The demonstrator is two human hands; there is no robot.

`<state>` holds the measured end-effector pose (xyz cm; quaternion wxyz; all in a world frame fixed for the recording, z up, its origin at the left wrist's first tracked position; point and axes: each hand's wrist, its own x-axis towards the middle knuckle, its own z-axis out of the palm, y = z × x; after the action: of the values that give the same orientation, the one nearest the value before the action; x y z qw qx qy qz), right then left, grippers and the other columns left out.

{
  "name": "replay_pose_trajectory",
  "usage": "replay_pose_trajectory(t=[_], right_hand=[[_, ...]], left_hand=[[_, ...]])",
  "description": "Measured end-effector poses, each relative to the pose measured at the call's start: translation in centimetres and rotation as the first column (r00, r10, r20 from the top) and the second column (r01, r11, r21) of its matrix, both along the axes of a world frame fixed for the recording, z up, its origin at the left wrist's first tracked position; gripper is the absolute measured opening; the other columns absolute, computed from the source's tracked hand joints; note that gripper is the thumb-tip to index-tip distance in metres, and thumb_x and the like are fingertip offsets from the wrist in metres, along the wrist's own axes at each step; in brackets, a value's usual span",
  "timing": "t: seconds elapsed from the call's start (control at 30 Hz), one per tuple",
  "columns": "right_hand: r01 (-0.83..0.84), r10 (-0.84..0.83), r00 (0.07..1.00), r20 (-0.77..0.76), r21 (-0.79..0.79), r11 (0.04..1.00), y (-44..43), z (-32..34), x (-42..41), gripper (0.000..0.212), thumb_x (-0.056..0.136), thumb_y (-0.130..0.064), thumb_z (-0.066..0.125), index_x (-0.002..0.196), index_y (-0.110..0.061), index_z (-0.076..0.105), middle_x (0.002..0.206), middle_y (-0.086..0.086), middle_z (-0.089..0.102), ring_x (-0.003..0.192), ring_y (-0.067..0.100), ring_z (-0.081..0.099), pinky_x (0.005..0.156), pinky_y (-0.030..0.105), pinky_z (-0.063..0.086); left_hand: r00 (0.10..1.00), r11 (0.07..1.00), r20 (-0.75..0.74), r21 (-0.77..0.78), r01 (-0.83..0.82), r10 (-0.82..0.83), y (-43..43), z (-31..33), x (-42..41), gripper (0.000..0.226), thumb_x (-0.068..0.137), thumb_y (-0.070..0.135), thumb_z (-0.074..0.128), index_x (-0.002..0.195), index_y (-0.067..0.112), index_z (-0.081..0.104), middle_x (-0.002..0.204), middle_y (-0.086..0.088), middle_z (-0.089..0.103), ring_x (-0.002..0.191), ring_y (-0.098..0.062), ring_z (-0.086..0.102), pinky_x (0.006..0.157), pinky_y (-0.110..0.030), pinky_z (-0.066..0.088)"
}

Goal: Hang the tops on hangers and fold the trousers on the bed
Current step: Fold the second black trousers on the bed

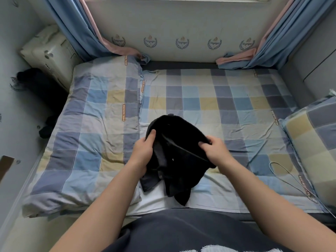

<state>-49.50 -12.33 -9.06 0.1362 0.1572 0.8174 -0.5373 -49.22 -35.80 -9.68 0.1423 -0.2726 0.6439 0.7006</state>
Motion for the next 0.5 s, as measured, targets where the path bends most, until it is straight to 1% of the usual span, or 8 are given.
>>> replay_pose_trajectory(t=[0.07,0.13,0.2,0.27,0.33,0.4,0.5], right_hand=[[0.075,-0.072,0.997,-0.042,0.066,0.995,2.3,0.1,-1.4,0.01,0.095,-0.009,0.063,0.089,-0.012,0.07,0.076,0.004,0.066,0.07,0.02,0.058,0.064,0.03,0.045],[0.104,-0.088,0.992,-0.094,0.181,0.978,4.5,0.3,-2.7,0.008,0.093,-0.008,0.066,0.096,-0.009,0.073,0.087,0.011,0.071,0.078,0.026,0.063,0.073,0.035,0.05],[0.055,-0.012,0.992,-0.129,0.336,0.94,5.9,0.3,-3.4,0.011,0.091,-0.009,0.066,0.098,-0.012,0.074,0.093,0.011,0.073,0.088,0.029,0.065,0.077,0.034,0.048],[-0.028,0.106,0.985,-0.135,0.488,0.873,6.6,0.0,-3.7,0.013,0.091,-0.009,0.064,0.098,-0.014,0.074,0.094,0.012,0.074,0.091,0.032,0.064,0.075,0.03,0.043],[-0.137,0.236,0.968,-0.086,0.606,0.784,7.0,-0.5,-3.9,0.017,0.089,-0.006,0.061,0.099,-0.014,0.072,0.096,0.015,0.073,0.095,0.035,0.064,0.077,0.033,0.046],[-0.24,0.32,0.947,0.012,0.688,0.685,7.5,-0.9,-4.0,0.023,0.086,-0.002,0.057,0.1,-0.015,0.071,0.1,0.017,0.071,0.097,0.036,0.063,0.08,0.036,0.05],[-0.294,0.312,0.942,0.126,0.759,0.581,8.4,-1.7,-4.0,0.027,0.083,0.001,0.053,0.095,-0.014,0.071,0.104,0.017,0.069,0.099,0.036,0.063,0.083,0.04,0.054]], left_hand=[[0.999,0.989,-0.039,-0.144,0.019,-0.025,-1.7,-0.9,-0.1,0.029,0.093,0.041,0.07,0.097,0.013,0.068,0.088,-0.004,0.075,0.084,-0.024,0.072,0.07,-0.034,0.055],[0.995,0.947,-0.059,-0.316,0.055,-0.078,-3.2,-1.9,-0.3,0.023,0.089,0.028,0.077,0.086,0.011,0.062,0.078,-0.006,0.068,0.075,-0.024,0.063,0.067,-0.034,0.048],[0.988,0.889,-0.038,-0.443,0.119,-0.151,-4.2,-2.6,-0.6,0.025,0.085,0.026,0.08,0.082,0.012,0.059,0.074,-0.008,0.066,0.065,-0.022,0.06,0.064,-0.033,0.046],[0.97,0.838,-0.031,-0.511,0.194,-0.243,-4.8,-2.9,-0.9,0.028,0.084,0.031,0.082,0.08,0.013,0.061,0.068,-0.005,0.066,0.058,-0.019,0.058,0.057,-0.029,0.044],[0.942,0.766,-0.023,-0.588,0.258,-0.335,-5.4,-3.2,-1.2,0.028,0.085,0.034,0.08,0.078,0.013,0.063,0.066,-0.004,0.065,0.058,-0.018,0.056,0.056,-0.03,0.042],[0.918,0.685,-0.001,-0.666,0.295,-0.396,-6.2,-3.5,-1.5,0.025,0.086,0.032,0.079,0.076,0.016,0.064,0.068,-0.003,0.066,0.061,-0.019,0.056,0.059,-0.031,0.041],[0.902,0.603,0.041,-0.731,0.32,-0.43,-7.1,-3.9,-1.9,0.02,0.09,0.024,0.074,0.073,0.025,0.062,0.071,0.004,0.065,0.067,-0.019,0.059,0.058,-0.029,0.038]])
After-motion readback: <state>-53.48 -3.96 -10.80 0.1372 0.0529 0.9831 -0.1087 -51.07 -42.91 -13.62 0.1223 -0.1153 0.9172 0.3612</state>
